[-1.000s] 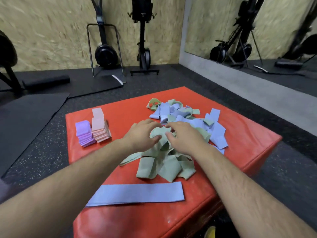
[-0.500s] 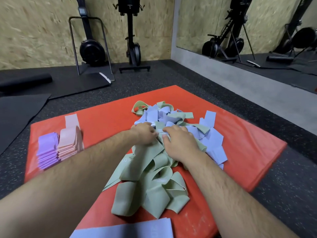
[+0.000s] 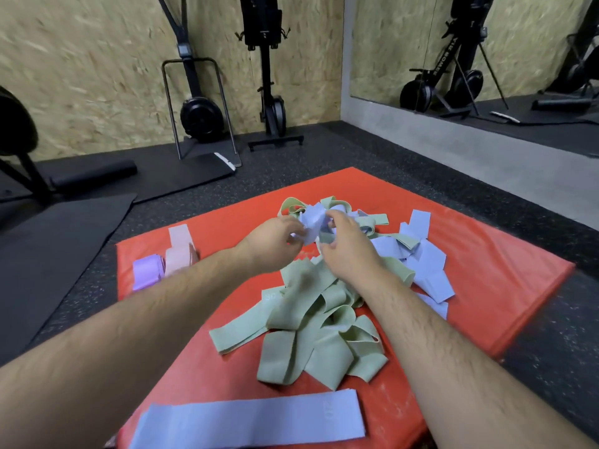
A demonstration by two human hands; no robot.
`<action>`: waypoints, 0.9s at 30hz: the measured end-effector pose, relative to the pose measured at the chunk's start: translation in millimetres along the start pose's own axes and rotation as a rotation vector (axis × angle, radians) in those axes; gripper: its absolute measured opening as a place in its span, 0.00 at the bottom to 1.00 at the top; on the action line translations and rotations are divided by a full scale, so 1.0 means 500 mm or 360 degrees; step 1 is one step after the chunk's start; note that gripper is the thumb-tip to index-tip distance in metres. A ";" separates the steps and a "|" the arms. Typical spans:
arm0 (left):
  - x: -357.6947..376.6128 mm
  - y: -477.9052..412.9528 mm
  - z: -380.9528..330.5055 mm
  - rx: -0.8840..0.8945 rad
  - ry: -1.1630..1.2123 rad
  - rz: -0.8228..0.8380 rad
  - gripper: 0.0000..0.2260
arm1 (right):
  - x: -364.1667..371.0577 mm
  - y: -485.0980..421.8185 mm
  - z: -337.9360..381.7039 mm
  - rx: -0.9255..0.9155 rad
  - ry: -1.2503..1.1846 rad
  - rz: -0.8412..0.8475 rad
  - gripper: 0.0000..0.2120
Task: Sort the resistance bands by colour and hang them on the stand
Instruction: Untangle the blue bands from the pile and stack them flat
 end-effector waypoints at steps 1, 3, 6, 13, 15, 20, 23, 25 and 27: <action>-0.020 0.020 -0.005 0.0037 0.0009 -0.0061 0.12 | 0.003 0.005 0.013 -0.0047 -0.0035 -0.0009 0.27; -0.060 0.061 -0.018 0.0168 0.0022 -0.0170 0.11 | 0.012 0.015 0.043 -0.0181 -0.0090 -0.0021 0.25; -0.106 0.132 -0.033 0.0240 0.0079 -0.0235 0.11 | 0.032 0.035 0.093 -0.0379 -0.0121 -0.0027 0.07; -0.132 0.284 -0.051 -0.0643 0.1069 -0.0769 0.11 | 0.066 0.106 0.202 -0.0579 -0.0212 -0.0133 0.07; -0.120 0.308 -0.039 -0.0897 0.1314 -0.0866 0.14 | 0.079 0.124 0.224 -0.0678 -0.0178 -0.0139 0.07; -0.105 0.338 -0.007 -0.1116 0.1901 -0.0731 0.17 | 0.119 0.154 0.246 -0.0705 -0.0160 0.0014 0.07; -0.111 0.353 0.019 -0.1058 0.1734 -0.0637 0.13 | 0.131 0.168 0.261 -0.0598 -0.0317 0.0318 0.09; -0.109 0.367 0.038 -0.1000 0.1466 -0.0555 0.12 | 0.143 0.171 0.269 -0.0468 -0.0554 0.0490 0.11; -0.110 0.378 0.050 -0.0917 0.1348 -0.0525 0.12 | 0.153 0.165 0.273 -0.0475 -0.0619 0.0461 0.13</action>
Point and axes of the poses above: each hand's wrist, its own y-axis away from the middle knuckle, its own x-axis out of the palm, z = x × y, the point moved 1 cm from there along -y, towards the middle knuckle
